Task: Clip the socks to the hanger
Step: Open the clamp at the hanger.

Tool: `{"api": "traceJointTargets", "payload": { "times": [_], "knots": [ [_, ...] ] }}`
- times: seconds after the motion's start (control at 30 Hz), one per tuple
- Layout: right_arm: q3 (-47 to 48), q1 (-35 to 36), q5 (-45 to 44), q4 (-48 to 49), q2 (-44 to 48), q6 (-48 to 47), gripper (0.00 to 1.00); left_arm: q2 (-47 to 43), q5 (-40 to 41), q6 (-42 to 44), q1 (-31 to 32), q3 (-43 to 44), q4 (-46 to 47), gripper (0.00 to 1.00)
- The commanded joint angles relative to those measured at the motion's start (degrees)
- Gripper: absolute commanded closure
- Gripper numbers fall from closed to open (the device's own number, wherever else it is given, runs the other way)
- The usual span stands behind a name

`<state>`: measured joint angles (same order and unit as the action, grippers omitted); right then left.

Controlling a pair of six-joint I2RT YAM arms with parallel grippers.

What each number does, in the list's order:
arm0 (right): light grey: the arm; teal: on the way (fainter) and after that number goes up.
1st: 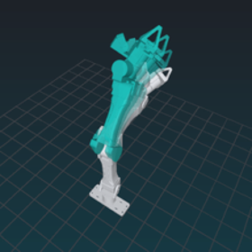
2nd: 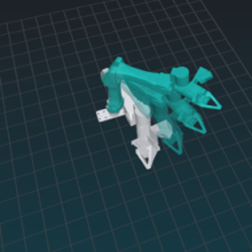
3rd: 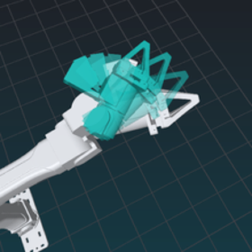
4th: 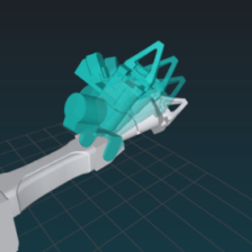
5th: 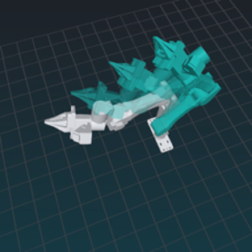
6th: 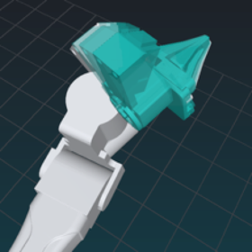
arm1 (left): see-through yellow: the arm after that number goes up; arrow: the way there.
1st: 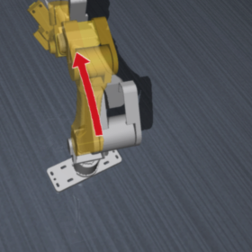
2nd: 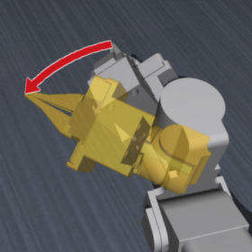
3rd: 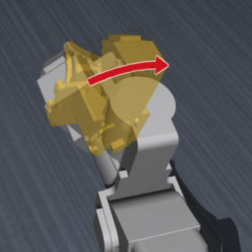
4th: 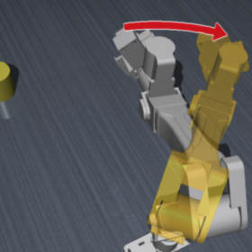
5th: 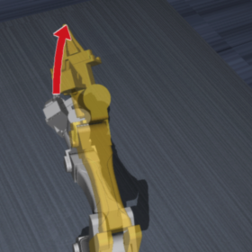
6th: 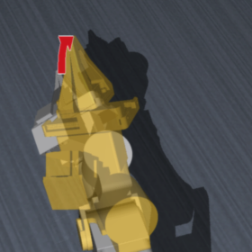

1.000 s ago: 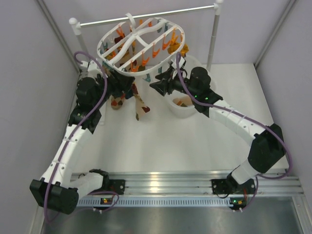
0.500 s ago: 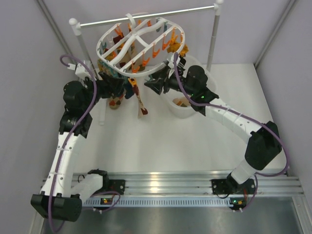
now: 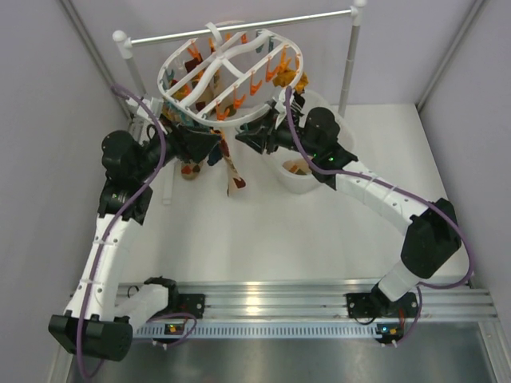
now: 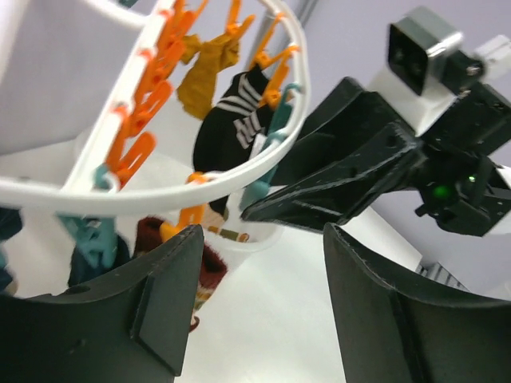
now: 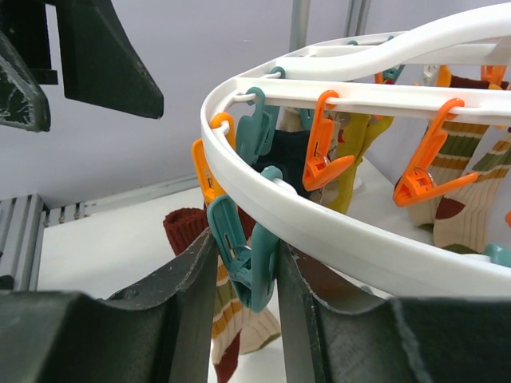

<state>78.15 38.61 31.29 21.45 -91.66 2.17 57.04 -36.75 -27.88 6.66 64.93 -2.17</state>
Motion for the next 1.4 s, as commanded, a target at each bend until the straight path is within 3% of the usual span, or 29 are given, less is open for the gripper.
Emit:
{"api": "traceJointTargets", "payload": {
  "times": [0.0,0.1,0.2,0.37,0.73,1.2,1.37],
  "knots": [
    [3.4,1.2,2.6,1.7,0.9,1.6,0.71,2.4,-4.5,2.4,3.5,3.7,8.6,0.34],
    [3.5,1.8,0.4,-0.1,1.5,2.0,0.76,4.1,0.7,4.4,7.2,5.0,8.6,0.40],
    [2.4,2.6,-2.4,-1.5,2.5,1.5,0.89,5.3,8.3,4.0,9.7,5.5,7.5,0.47],
    [1.6,4.1,-6.1,-1.9,3.4,-0.3,0.95,6.9,15.9,2.8,12.3,6.6,3.5,0.53],
    [3.5,6.7,-14.3,-2.8,2.4,-1.7,0.94,8.2,22.6,0.8,13.1,7.0,-3.7,0.61],
    [4.4,9.0,-14.3,-2.7,0.9,-1.7,0.98,9.5,26.0,-2.4,13.1,6.6,-3.9,0.68],
    [4.6,8.9,-14.1,-4.6,1.0,-1.6,0.84,9.9,25.4,-1.3,13.0,6.9,-3.5,0.79]
  ]
}}
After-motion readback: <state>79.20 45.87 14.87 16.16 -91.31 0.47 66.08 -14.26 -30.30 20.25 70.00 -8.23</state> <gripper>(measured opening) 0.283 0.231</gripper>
